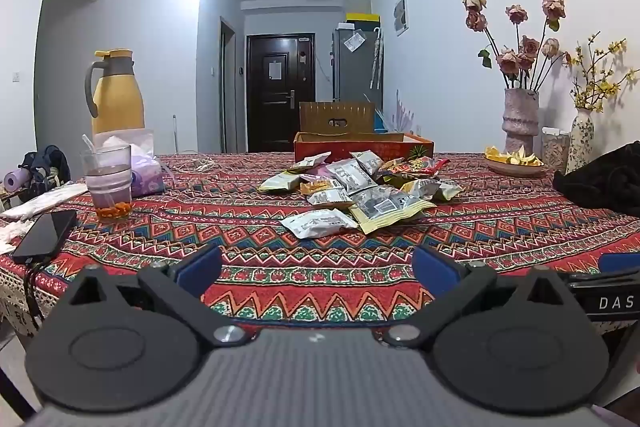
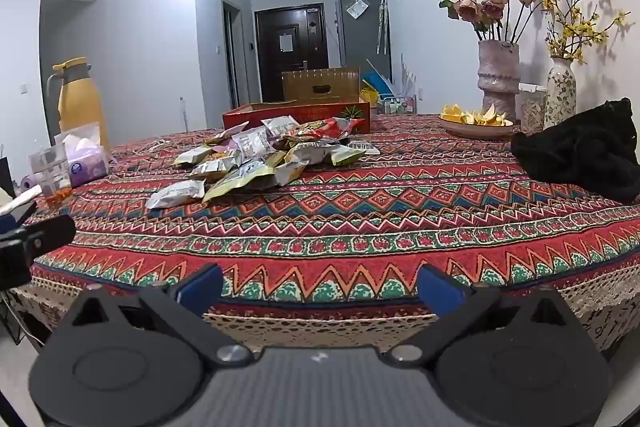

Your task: Organize snacks

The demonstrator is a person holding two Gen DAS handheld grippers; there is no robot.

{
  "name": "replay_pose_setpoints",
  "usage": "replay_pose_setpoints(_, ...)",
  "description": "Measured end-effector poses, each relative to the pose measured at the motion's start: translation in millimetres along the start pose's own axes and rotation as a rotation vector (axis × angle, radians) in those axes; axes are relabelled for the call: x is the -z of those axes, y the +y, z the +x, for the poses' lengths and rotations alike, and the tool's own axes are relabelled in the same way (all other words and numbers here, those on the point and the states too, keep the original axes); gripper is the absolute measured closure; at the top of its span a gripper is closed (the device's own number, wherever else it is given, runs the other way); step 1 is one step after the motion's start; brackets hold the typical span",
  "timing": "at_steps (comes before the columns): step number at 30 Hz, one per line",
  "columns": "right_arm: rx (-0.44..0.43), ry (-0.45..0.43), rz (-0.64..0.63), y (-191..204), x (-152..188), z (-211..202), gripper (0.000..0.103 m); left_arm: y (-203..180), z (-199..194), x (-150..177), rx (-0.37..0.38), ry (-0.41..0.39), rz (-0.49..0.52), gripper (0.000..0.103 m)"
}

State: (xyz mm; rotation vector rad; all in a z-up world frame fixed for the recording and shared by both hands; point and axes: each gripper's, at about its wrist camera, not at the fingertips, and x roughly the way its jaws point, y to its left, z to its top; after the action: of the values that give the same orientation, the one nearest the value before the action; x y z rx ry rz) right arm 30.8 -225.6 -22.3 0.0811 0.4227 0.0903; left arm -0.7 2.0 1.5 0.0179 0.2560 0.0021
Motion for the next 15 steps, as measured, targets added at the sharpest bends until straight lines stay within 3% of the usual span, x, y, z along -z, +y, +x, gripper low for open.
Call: replay_pose_setpoints(15, 0.004, 0.004, -0.006, 0.4, 0.3, 1.0, 0.000, 0.3, 1.3, -0.3, -0.002, 0.005, -0.004, 0.000)
